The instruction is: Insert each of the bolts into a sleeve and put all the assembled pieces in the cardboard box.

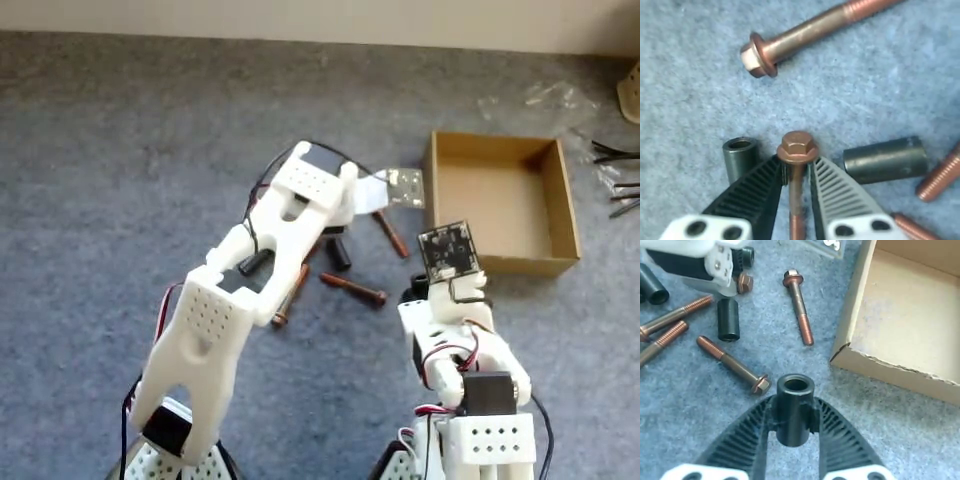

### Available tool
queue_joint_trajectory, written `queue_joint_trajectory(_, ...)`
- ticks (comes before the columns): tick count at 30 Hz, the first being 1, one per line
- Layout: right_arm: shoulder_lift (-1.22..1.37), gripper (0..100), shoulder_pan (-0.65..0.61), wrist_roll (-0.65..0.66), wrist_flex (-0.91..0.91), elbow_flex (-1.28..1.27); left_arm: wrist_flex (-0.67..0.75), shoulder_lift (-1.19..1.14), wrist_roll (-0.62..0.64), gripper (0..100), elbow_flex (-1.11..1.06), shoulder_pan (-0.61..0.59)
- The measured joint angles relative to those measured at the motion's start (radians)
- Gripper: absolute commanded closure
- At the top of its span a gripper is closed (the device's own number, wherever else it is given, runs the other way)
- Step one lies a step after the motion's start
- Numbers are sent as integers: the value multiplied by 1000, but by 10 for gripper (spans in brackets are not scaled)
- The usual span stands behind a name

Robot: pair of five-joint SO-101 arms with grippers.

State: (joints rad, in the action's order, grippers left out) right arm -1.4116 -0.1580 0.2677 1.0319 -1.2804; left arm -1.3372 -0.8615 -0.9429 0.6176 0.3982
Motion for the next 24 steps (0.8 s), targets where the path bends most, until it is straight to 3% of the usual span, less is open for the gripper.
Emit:
queue_joint_trajectory(9,0,994,0,0,0,0,-6,0,-49,995,2,0)
queue_joint_trajectory(18,0,994,0,0,0,0,-23,-14,219,995,54,-3)
queue_joint_trajectory(24,0,994,0,0,0,0,-23,-14,517,994,55,-5)
